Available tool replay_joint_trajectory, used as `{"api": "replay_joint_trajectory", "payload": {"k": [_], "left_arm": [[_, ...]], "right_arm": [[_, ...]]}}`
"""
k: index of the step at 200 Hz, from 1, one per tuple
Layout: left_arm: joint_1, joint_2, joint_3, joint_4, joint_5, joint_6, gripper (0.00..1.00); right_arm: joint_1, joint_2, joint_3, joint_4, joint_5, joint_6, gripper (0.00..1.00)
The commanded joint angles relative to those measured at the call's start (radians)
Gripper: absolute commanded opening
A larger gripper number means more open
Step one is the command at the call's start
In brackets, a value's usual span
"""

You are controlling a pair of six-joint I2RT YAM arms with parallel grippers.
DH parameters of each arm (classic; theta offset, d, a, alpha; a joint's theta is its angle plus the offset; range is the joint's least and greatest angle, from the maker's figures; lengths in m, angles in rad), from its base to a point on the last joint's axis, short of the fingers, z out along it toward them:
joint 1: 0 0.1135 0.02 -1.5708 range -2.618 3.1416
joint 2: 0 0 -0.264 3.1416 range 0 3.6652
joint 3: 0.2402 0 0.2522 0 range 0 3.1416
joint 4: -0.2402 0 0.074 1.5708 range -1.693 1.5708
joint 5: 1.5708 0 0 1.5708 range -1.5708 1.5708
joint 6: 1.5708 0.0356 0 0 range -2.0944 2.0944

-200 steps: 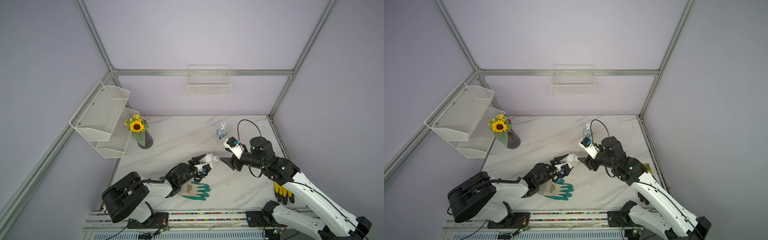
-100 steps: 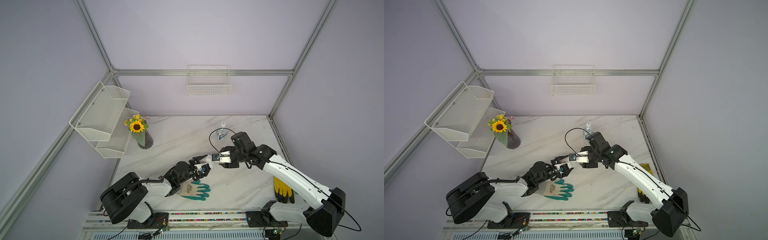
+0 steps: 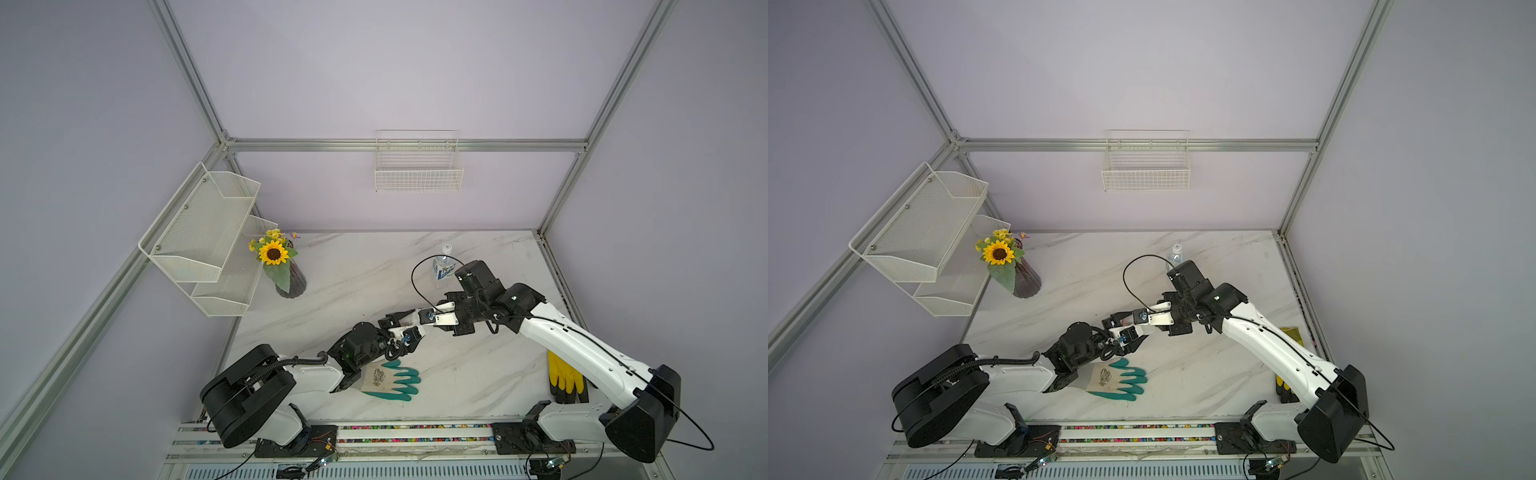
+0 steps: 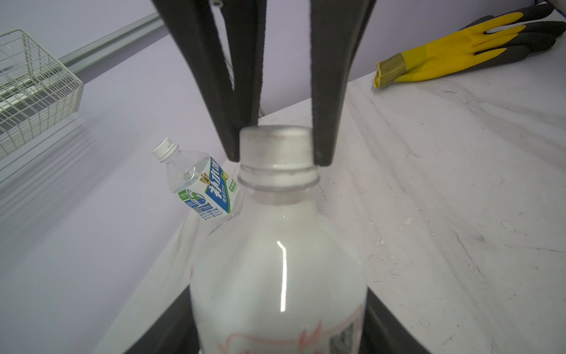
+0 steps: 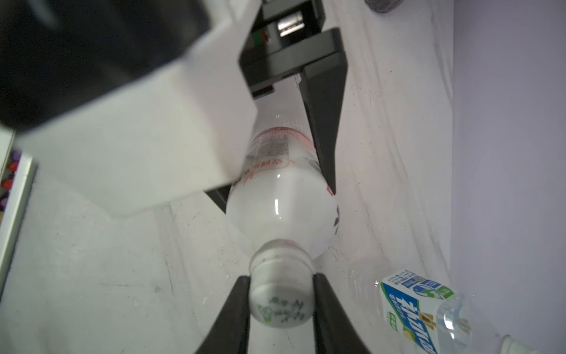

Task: Screw on the bottle caps
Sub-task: Screw the bottle cap onto the plastic bottle.

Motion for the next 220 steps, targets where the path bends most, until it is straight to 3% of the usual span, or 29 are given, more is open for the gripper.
{"api": "replay_joint_trajectory", "payload": {"k": [1,21,60,81,99,124,135,163,195,220], "left_arm": [[0.002,-0.014,0.011,0.016,0.02,-0.027,0.68],[0.002,-0.019,0.004,0.034,0.003,-0.026,0.69],[-0.004,-0.014,-0.028,0.118,-0.045,-0.015,0.68],[-0.015,-0.007,-0.052,0.182,-0.079,0.007,0.68],[-0.026,0.007,-0.055,0.216,-0.122,0.02,0.68],[-0.054,0.041,-0.048,0.24,-0.182,0.062,0.68],[-0.058,0.048,-0.052,0.261,-0.188,0.064,0.68],[-0.042,0.06,-0.049,0.254,-0.205,0.024,0.7],[-0.017,0.053,-0.033,0.197,-0.121,-0.011,0.7],[0.005,0.028,-0.029,0.147,-0.035,-0.032,0.7]], "right_arm": [[0.007,0.023,0.017,-0.012,-0.026,0.091,0.21],[0.007,0.05,0.028,0.023,-0.048,0.352,0.15],[0.004,0.106,0.088,0.137,-0.006,1.211,0.09],[-0.011,0.137,0.115,0.128,-0.106,1.564,0.09],[-0.036,0.095,0.015,0.278,-0.265,1.821,0.1],[-0.059,-0.025,-0.182,0.521,-0.277,2.117,0.14],[-0.059,-0.039,-0.177,0.503,-0.251,2.094,0.21],[-0.059,-0.109,-0.148,0.437,-0.173,1.754,0.46],[-0.059,-0.275,-0.211,0.4,-0.085,1.156,0.65],[-0.06,-0.342,-0.238,0.333,-0.111,0.672,0.68]]}}
